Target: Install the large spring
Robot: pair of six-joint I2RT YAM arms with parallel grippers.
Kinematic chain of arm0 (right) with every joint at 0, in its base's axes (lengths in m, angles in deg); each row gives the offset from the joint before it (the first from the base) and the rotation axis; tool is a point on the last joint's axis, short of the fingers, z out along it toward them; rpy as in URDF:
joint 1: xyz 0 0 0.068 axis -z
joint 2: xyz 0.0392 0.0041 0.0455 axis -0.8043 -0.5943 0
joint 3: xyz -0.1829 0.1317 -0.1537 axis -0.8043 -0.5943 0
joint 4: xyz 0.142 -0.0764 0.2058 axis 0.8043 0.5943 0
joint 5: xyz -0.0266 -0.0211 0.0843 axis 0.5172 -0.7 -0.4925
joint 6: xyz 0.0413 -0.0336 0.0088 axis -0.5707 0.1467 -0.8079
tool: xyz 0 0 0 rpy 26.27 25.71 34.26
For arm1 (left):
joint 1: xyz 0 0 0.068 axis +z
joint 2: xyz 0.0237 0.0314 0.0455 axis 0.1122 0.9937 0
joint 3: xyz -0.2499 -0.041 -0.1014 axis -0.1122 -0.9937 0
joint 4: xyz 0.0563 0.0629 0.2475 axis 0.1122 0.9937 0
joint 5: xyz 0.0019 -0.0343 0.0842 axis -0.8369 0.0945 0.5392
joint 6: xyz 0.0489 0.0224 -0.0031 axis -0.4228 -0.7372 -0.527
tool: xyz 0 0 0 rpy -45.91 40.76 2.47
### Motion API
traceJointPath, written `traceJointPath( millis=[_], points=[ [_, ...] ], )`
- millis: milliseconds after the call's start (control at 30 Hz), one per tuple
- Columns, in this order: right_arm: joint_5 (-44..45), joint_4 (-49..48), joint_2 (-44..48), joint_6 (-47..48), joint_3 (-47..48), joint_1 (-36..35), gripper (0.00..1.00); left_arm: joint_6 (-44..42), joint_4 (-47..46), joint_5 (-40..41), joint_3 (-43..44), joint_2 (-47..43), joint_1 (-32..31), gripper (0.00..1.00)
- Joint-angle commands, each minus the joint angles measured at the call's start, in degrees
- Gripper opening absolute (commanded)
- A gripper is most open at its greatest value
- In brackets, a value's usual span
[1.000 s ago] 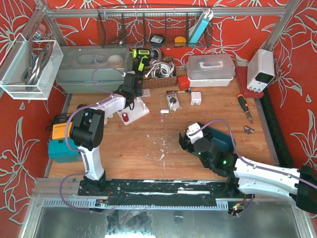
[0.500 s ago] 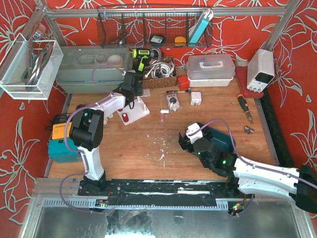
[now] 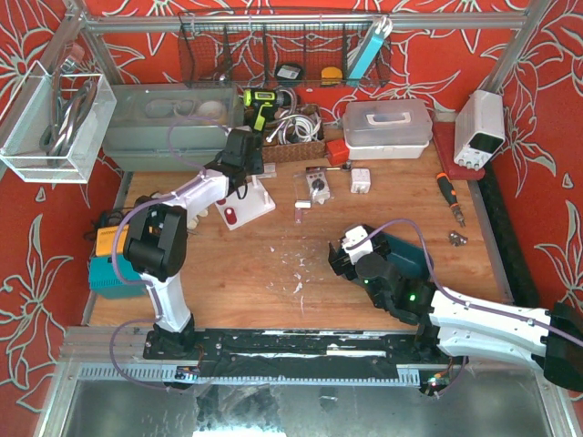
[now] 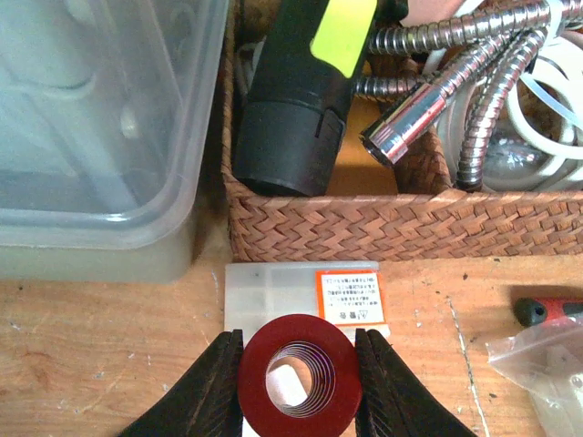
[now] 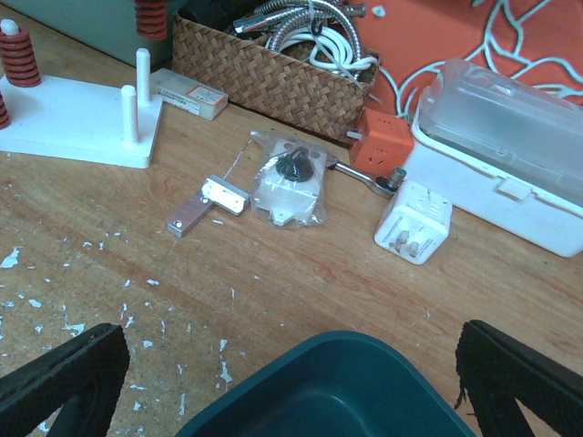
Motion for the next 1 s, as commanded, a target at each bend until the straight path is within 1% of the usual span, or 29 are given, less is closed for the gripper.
traceJointPath(
  millis=[0, 467, 667, 867, 967],
  points=[
    [1.32, -0.34, 0.21, 0.11, -0.02, 0.37, 0.98, 0.22, 0.56, -1.18, 0.34, -1.34, -0.27, 0.06],
    [1.16, -0.47, -2.27, 0.39, 0.91, 0.37, 0.98, -0.65, 1.89, -1.04, -1.28, -0.2, -0.27, 0.07],
    [1.25, -0.38, -2.71, 0.42, 1.04, 0.37, 0.99, -0.83, 0.29, -1.0, -2.02, 1.01, -0.27, 0.1],
    [1.27, -0.6, -2.87, 0.36, 0.94, 0.37, 0.98, -0.75, -0.71, -0.43, -1.94, 3.78, -0.26, 0.19],
    [1.24, -0.72, -3.23, 0.37, 1.11, 0.37, 0.99, -0.7, -0.9, -0.04, -1.82, 3.97, -0.27, 0.33]
  ],
)
